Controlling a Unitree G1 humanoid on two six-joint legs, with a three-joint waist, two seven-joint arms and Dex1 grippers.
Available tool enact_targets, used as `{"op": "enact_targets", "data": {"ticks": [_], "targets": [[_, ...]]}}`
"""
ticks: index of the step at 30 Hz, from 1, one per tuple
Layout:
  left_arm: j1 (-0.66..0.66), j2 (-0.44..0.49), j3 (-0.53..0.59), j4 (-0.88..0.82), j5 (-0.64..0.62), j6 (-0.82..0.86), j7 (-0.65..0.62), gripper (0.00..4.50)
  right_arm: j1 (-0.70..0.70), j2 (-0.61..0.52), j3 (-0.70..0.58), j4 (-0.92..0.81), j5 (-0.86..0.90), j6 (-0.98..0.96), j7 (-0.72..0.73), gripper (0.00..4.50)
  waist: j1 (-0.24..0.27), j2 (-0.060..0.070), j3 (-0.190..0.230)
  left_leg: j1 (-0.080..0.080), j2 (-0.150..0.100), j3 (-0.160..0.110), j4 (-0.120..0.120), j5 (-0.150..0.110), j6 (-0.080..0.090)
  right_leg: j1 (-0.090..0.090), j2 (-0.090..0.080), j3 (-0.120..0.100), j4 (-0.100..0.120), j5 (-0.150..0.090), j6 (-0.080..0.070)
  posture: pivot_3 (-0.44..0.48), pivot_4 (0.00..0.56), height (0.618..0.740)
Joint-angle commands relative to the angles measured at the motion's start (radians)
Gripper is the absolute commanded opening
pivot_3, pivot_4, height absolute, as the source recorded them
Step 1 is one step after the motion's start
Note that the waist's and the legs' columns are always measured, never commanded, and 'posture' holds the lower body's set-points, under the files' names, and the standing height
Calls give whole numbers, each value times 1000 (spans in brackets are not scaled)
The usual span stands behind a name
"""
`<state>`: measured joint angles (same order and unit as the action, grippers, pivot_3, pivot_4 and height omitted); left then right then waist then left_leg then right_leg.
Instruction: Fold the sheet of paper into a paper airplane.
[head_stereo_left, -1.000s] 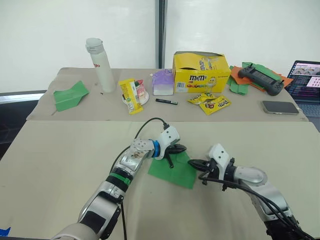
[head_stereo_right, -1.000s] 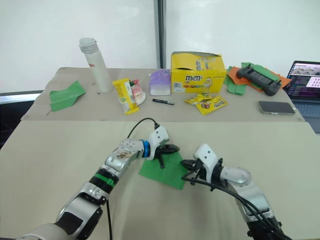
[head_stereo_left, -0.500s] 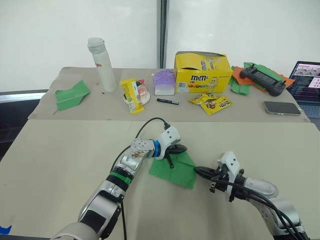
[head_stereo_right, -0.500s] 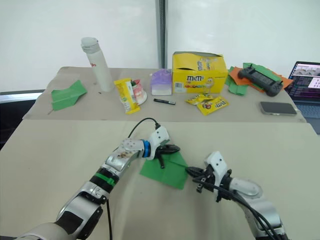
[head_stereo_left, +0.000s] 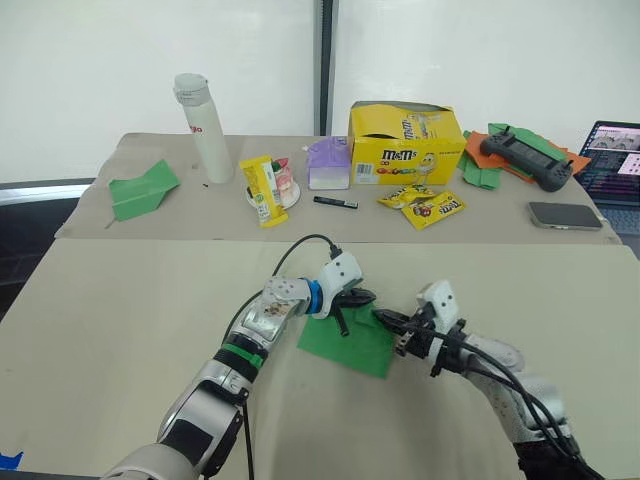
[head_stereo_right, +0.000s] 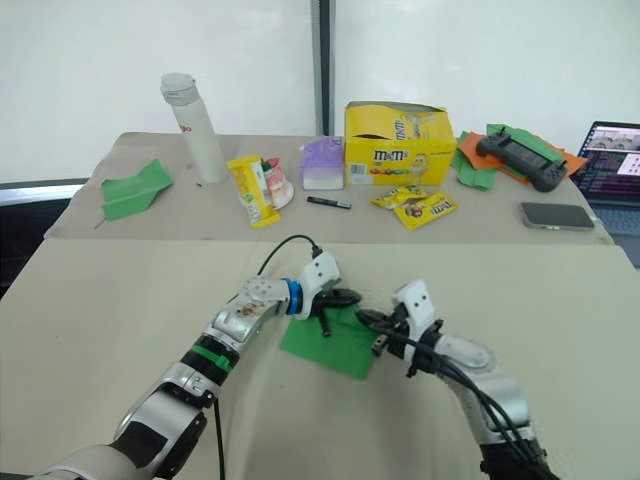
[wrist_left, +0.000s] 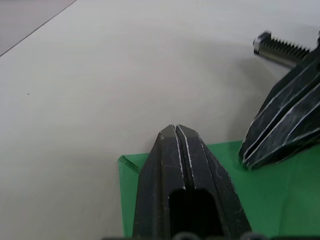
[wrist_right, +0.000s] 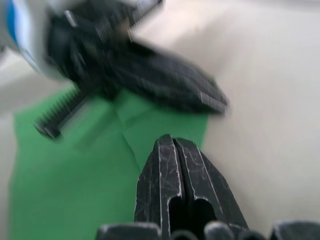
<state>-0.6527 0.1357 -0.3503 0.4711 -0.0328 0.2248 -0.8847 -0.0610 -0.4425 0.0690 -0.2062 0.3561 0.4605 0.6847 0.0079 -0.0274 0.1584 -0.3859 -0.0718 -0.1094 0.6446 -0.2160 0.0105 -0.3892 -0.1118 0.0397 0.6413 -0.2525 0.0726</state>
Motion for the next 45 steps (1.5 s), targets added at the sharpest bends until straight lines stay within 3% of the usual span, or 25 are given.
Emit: {"op": "enact_targets", "data": {"ticks": [1,11,17,21,26,31,45], "targets": [[10,5,-8,9,18,12,2,17,41,-15,2,15,-17,-26,13,0,1,0,0,0,0,0,0,0,0,0,0,0,0,-1,1,0,150,740],[9,4,-8,16,19,6,-1,17,224,-36,-100,20,84,-46,82,0,7,-1,0,1,0,-1,0,0,0,2,-1,-1,-1,-3,5,0,150,740],[10,3,-7,17,18,5,-2,17,172,16,-218,-144,280,-6,50,0,4,-1,0,0,1,-1,0,0,0,1,-1,0,-1,-4,7,0,150,740],[10,0,-3,17,15,8,1,17,77,11,-160,-186,212,11,-17,0,-5,0,0,0,1,0,0,0,0,0,0,1,0,-4,7,0,150,740],[4,-10,10,15,7,19,10,17,2,-93,52,-140,-87,16,-96,0,-2,0,0,-1,0,-1,0,0,0,-1,0,-1,0,-4,7,0,150,740],[0,-11,18,15,4,25,14,17,9,-71,103,-120,-143,19,-129,0,0,0,0,-3,0,0,0,0,0,-3,0,0,0,0,0,0,150,740],[-61,2,102,106,-11,96,119,17,-7,-45,112,-77,-170,110,-163,0,-10,-1,0,2,1,0,0,0,0,2,1,0,0,-4,7,0,150,740]]}}
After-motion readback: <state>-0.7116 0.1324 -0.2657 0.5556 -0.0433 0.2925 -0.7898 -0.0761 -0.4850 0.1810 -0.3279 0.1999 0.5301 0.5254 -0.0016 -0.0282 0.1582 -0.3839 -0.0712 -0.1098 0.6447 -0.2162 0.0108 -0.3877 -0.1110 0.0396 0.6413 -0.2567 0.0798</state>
